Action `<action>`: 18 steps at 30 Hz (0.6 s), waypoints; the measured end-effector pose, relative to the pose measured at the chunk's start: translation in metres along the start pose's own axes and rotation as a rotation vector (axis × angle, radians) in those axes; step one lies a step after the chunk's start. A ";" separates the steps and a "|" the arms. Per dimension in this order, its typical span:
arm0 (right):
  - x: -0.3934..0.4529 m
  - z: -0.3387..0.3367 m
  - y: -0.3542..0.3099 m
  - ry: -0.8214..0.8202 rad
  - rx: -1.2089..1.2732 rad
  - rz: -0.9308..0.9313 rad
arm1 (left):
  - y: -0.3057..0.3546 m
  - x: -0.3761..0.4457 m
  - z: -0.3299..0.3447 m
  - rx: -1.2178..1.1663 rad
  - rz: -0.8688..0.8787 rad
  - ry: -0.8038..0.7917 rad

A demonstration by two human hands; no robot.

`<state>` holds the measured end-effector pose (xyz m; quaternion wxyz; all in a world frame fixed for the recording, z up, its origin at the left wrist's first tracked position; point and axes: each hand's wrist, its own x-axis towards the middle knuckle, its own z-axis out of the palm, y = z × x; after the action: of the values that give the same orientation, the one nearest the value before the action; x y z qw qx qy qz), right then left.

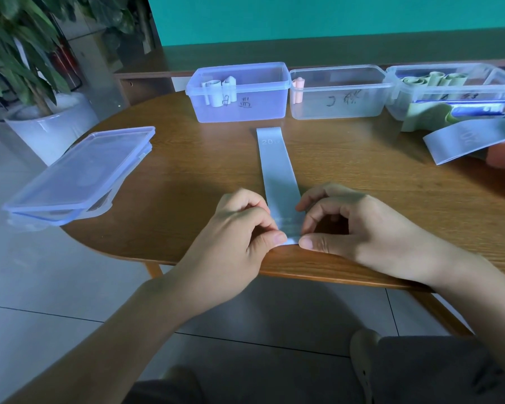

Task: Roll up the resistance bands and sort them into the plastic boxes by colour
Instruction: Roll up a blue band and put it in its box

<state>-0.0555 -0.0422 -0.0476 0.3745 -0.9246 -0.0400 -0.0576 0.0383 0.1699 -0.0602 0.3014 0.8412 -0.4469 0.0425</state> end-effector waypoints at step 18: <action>-0.005 0.000 0.002 0.062 -0.003 -0.123 | 0.001 -0.001 -0.001 0.007 -0.005 -0.019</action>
<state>-0.0601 -0.0437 -0.0493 0.3697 -0.9188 -0.0851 -0.1090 0.0371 0.1706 -0.0591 0.2942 0.8438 -0.4475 0.0353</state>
